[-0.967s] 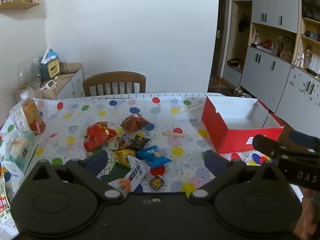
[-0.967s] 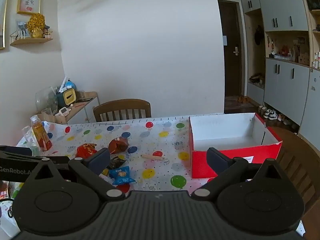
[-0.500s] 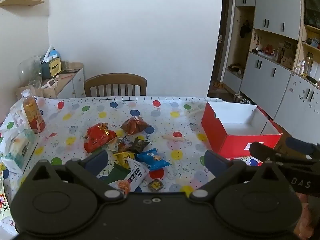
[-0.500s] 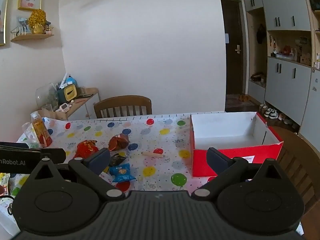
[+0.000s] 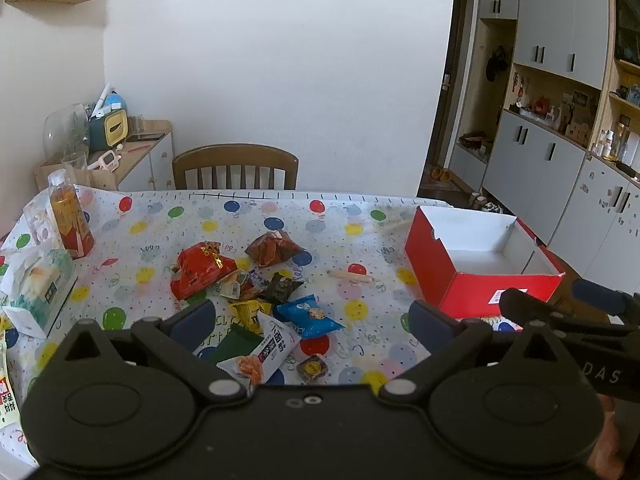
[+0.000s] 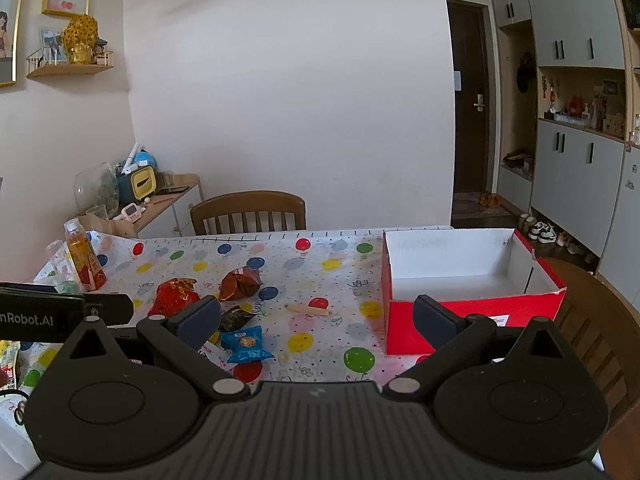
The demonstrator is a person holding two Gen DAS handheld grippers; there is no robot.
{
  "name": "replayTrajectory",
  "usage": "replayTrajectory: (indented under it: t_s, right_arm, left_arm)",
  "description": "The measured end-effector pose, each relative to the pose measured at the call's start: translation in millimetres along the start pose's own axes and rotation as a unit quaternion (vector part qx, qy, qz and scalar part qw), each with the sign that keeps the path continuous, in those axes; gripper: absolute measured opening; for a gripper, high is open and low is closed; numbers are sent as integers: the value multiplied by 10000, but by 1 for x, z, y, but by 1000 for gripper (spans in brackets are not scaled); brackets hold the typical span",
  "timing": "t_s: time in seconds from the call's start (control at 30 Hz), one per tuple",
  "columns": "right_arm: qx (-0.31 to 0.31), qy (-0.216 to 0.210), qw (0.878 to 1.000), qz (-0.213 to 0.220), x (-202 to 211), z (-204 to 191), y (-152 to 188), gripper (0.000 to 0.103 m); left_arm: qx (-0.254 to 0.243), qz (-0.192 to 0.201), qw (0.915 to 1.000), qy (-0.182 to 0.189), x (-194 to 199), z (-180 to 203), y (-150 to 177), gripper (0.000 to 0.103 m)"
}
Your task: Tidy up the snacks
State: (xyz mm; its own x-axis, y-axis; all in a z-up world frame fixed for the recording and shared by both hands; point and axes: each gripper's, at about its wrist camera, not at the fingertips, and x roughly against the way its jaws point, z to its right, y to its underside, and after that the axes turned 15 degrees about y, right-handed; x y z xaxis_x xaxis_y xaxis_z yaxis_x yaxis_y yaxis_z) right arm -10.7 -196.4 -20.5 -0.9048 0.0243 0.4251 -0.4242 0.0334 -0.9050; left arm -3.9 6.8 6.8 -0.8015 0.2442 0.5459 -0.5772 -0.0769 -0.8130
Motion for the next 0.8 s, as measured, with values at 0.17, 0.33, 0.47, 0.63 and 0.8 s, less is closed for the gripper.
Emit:
replayTrajectory:
  t_s: [0.17, 0.33, 0.47, 0.63, 0.8]
  right_arm:
    - [-10, 35, 10000, 20, 3, 2, 0, 103]
    - [2, 60, 10000, -1, 5, 3, 1, 103]
    - [13, 76, 10000, -6, 5, 2, 1, 103]
    - [35, 130, 9999, -24, 6, 2, 0, 103]
    - [54, 105, 9999, 30, 8, 1, -1, 103]
  left_arm:
    - [-4, 28, 10000, -5, 1, 1, 1, 103]
    - [11, 33, 10000, -7, 2, -1, 0, 103]
    - [25, 16, 10000, -14, 5, 0, 0, 103]
    - [39, 33, 10000, -25, 8, 0, 1, 103]
    - [31, 36, 10000, -23, 9, 0, 1, 103]
